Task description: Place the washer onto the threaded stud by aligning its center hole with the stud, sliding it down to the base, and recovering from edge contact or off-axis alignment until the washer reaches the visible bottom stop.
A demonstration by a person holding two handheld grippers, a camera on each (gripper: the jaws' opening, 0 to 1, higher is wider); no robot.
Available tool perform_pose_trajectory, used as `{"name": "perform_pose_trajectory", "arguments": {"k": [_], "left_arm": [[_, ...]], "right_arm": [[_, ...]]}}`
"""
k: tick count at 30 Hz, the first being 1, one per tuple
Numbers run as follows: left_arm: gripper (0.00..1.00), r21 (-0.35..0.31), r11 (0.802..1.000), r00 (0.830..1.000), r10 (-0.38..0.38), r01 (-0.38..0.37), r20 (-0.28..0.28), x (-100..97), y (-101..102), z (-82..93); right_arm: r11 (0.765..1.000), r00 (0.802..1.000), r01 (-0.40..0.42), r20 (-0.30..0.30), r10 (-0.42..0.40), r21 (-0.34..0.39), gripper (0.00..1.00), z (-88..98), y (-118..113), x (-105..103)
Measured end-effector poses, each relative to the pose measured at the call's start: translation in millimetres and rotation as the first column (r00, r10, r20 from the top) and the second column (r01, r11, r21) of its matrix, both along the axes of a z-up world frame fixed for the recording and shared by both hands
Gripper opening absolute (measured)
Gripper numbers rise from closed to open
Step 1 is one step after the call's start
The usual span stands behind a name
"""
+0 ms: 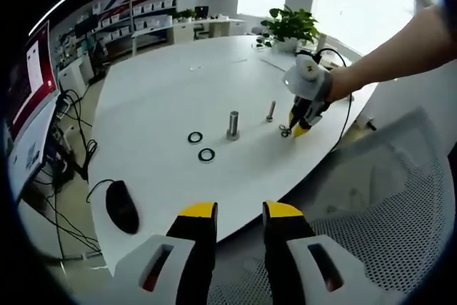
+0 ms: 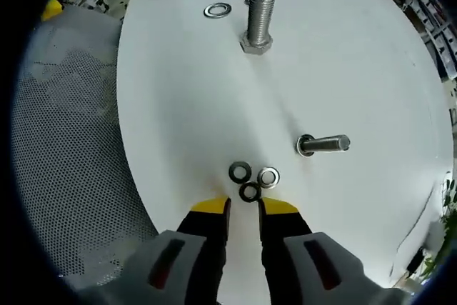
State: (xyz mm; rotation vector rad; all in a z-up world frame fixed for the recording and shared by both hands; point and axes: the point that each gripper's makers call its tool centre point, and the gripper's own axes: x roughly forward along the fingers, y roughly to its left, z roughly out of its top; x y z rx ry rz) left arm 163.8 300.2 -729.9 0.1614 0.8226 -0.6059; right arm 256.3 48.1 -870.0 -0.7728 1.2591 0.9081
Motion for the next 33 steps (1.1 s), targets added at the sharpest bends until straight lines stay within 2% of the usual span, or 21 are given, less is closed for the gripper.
{"name": "perform_pose_trajectory", "arguments": {"k": [3,16,25,33], "left_arm": [[0.23,-0.004,1.0,1.0,0.001,-0.001,0.006,0.7,-0.4,1.0],[0.23,-0.016,1.0,1.0,-0.01,0.01,0.019,1.0,-3.0,3.1],[0.23,-0.019,1.0,1.0,-0.013,0.014,0.022,1.2,-3.8,3.7],[0.23,-0.018,1.0,1.0,-0.015,0.016,0.019,0.7,-3.9,3.3]], "right_arm": [[0.999,0.999,0.039,0.006,-0.039,0.008,0.18,0.9,1.9,0.2],[0.999,0.999,0.038,0.012,-0.037,-0.014,0.18,-0.3,4.8,1.6],[0.998,1.0,0.027,0.005,-0.027,-0.065,0.16,-0.6,8.8,2.7],[0.993,0.997,0.078,-0.003,-0.079,-0.089,0.15,-0.5,7.5,3.8]]}}
